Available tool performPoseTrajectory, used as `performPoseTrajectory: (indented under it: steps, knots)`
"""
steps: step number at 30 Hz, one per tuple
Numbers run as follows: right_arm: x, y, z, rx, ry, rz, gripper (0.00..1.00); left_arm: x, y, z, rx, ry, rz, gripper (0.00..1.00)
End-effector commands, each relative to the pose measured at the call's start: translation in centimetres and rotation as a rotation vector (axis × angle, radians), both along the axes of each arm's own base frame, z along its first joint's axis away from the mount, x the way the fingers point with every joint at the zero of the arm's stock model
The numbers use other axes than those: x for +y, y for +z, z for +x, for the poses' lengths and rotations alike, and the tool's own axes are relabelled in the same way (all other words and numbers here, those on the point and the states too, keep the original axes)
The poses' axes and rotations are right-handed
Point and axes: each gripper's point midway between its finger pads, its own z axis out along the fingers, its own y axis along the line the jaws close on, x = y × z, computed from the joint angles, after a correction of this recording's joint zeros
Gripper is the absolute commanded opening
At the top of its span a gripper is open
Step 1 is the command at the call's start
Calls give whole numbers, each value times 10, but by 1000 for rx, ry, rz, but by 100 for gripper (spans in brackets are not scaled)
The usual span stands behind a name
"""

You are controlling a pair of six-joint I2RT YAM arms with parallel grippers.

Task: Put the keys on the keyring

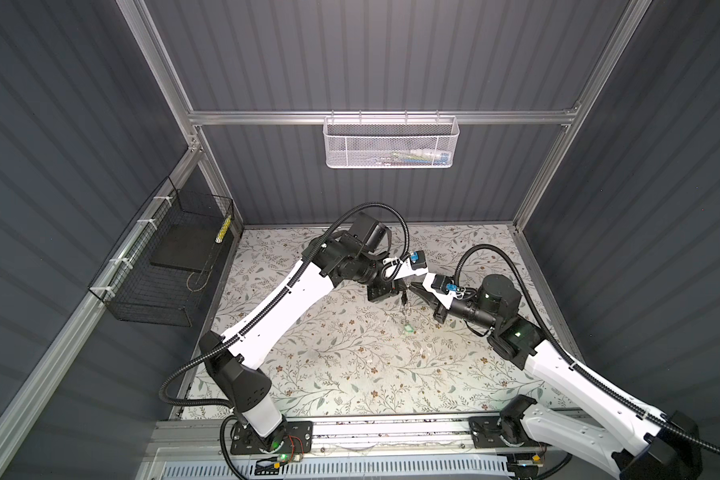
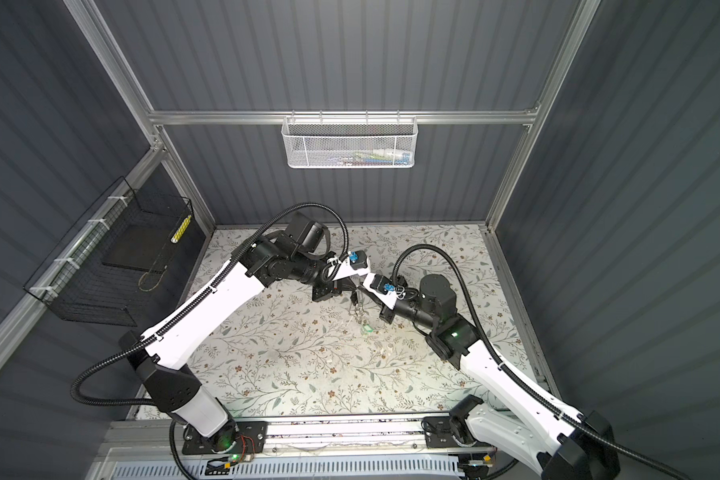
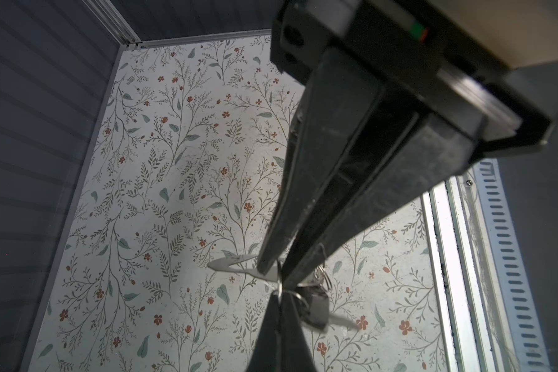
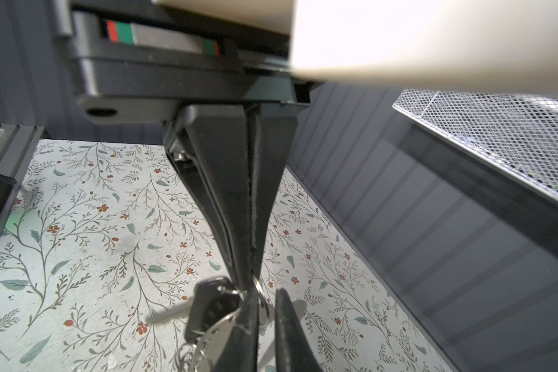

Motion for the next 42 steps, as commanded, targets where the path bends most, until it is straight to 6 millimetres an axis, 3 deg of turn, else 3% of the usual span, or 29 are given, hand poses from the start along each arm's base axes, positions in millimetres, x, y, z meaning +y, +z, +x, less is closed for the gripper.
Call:
performPoseTrajectory:
  steps: [1,16,19,26,32,37,38,42]
  knots:
    - [4,5,-2,-9,20,23,13,-10,18,-17,8,-69,-85,0]
    - [2,-1,-2,16,13,12,0,-7,22,-18,-59,-93,-116,1]
    - [0,4,-3,4,9,37,0,-3,19,-11,-79,-45,-103,24]
    - [-2,15,-7,-7,28,96,0,19,23,9,-82,89,-170,43]
    - [-4,19,-7,-14,32,120,0,22,7,9,-31,129,-202,45]
    - [-5,25,-8,-19,38,142,0,16,6,12,-18,155,-270,44]
    - [-5,25,-8,-20,37,147,0,16,-6,10,9,155,-264,44]
    - [-6,27,-8,-18,37,160,0,12,-5,6,25,137,-305,42]
